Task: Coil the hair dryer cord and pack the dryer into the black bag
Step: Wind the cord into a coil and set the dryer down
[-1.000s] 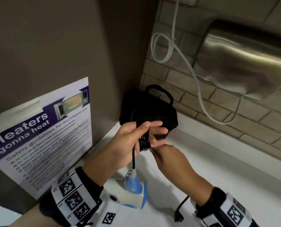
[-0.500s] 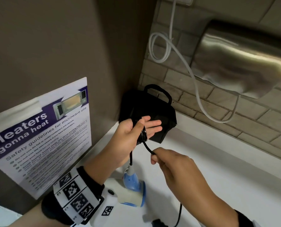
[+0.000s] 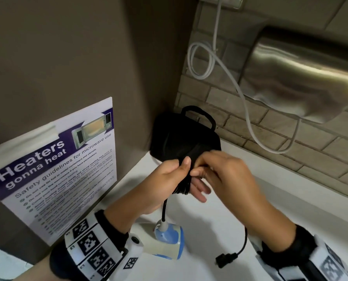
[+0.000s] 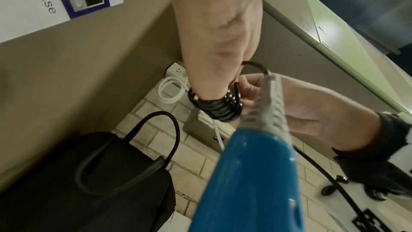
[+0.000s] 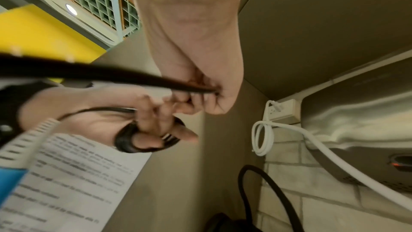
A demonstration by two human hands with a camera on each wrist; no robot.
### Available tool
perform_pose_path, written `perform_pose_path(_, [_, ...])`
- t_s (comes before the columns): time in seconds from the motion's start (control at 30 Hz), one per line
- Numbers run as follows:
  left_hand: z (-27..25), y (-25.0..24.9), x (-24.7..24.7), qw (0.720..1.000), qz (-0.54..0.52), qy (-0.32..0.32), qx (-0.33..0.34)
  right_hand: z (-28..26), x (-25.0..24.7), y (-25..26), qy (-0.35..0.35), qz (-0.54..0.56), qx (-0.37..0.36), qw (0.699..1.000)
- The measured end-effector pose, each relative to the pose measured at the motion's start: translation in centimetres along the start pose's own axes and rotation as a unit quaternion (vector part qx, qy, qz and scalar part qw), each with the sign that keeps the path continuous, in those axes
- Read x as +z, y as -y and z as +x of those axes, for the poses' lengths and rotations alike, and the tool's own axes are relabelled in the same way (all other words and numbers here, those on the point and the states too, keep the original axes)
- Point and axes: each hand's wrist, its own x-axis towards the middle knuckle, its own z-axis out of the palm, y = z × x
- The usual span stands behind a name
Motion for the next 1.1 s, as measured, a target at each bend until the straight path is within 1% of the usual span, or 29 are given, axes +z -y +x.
perform_pose_path(0.07, [-0.4, 0.3, 0.0, 0.999, -0.009, 0.041, -0.017, 1.0, -0.3, -1.0, -0.026, 0.02, 0.0, 0.999])
perform_pose_path(0.13, [-0.5, 0.5, 0.0, 0.996, -0.041, 0.069, -0.028, 1.7, 0.0, -2.1, -0.035, 0.017, 0.002, 0.999])
perform_pose_path(0.27, [-0.8, -0.5, 0.2, 0.984, -0.144, 0.107, -0.018, 2.1, 1.9, -3.6, -0.019, 0.072, 0.018, 0.997])
perform_pose_path(0.3, [-0.7, -0.7, 0.1, 0.981, -0.158, 0.111, -0.014, 1.9, 2.5, -3.7, -0.006, 0.094, 0.025, 0.995])
perform_pose_path(0.33, [-0.6, -0.7, 0.1, 0.981, -0.163, 0.106, -0.01, 1.7, 3.2, -3.9, 0.016, 0.117, 0.04, 0.992])
perform_pose_path(0.4, [-0.4, -0.9, 0.0, 0.982, -0.175, 0.064, -0.004, 1.0, 4.4, -3.5, 0.059, 0.161, 0.083, 0.982])
perform_pose_path(0.43, [-0.2, -0.8, 0.0, 0.981, -0.19, 0.036, -0.004, 0.6, 4.8, -3.4, 0.067, 0.165, 0.086, 0.98])
perform_pose_path(0.53, [0.2, -0.7, -0.4, 0.967, -0.254, -0.026, -0.014, -0.7, 5.6, -2.8, 0.058, 0.132, 0.05, 0.988])
perform_pose_path(0.6, [0.5, -0.3, -0.6, 0.961, -0.273, -0.043, -0.015, -1.2, 5.7, -2.0, 0.064, 0.126, 0.05, 0.989])
perform_pose_path(0.7, [1.0, 0.0, -0.7, 0.954, -0.294, -0.065, -0.011, -2.3, 5.9, -1.4, 0.095, 0.101, 0.052, 0.989])
perform_pose_path(0.87, [1.6, -0.1, -0.6, 0.945, -0.303, -0.123, 0.009, -3.6, 5.1, -1.0, 0.133, 0.132, 0.087, 0.978])
perform_pose_path(0.97, [1.9, -0.2, -1.1, 0.938, -0.309, -0.155, 0.023, -4.1, 4.4, -0.9, 0.138, 0.15, 0.099, 0.974])
perform_pose_path(1.1, [2.0, 0.1, -1.2, 0.937, -0.307, -0.168, 0.019, -4.6, 3.8, -0.6, 0.144, 0.134, 0.086, 0.977])
